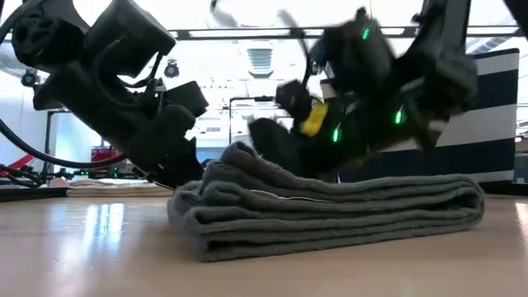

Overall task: Fold towel
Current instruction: Fold the black towel, then stack the yellow towel on the white towel

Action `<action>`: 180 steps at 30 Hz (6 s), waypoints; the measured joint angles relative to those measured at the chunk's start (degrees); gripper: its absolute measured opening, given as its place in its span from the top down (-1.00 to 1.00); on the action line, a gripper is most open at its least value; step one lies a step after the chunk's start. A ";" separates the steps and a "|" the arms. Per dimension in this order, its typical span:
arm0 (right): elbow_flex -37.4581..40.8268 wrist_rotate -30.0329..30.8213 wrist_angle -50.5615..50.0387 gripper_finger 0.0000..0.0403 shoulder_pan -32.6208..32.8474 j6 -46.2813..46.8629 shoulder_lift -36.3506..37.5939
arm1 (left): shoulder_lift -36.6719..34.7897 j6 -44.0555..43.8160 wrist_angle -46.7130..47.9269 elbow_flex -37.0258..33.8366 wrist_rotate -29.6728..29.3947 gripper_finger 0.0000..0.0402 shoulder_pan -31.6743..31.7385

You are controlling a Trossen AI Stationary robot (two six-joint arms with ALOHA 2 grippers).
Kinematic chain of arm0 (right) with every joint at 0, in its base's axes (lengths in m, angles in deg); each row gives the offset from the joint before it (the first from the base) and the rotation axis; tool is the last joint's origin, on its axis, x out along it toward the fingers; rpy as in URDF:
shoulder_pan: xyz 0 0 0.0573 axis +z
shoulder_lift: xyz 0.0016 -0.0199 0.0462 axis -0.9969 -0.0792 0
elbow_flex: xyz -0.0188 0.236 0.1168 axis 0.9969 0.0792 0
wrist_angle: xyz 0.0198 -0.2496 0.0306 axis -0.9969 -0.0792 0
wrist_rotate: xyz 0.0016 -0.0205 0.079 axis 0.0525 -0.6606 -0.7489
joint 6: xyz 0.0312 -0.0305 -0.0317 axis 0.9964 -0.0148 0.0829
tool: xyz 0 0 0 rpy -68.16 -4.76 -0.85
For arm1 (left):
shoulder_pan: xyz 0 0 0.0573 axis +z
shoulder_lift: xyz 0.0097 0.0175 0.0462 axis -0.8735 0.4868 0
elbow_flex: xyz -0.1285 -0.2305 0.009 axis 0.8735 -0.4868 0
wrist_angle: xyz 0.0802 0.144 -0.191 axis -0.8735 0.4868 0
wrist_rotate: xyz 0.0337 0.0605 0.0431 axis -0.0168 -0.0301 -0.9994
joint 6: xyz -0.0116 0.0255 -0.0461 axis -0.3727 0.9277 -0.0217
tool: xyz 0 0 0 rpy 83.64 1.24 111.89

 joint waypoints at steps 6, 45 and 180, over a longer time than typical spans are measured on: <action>0.03 -0.26 -0.64 0.01 -0.36 -3.12 0.31 | -9.32 3.55 9.97 -0.62 1.82 0.38 -0.10; -33.59 -34.79 -78.52 0.97 2.93 -13.73 13.22 | -42.48 28.29 11.65 1.30 -13.74 0.71 -0.31; -26.08 -1.73 -59.60 1.00 7.86 2.19 12.03 | -42.46 16.55 16.07 1.12 -1.72 0.81 -0.66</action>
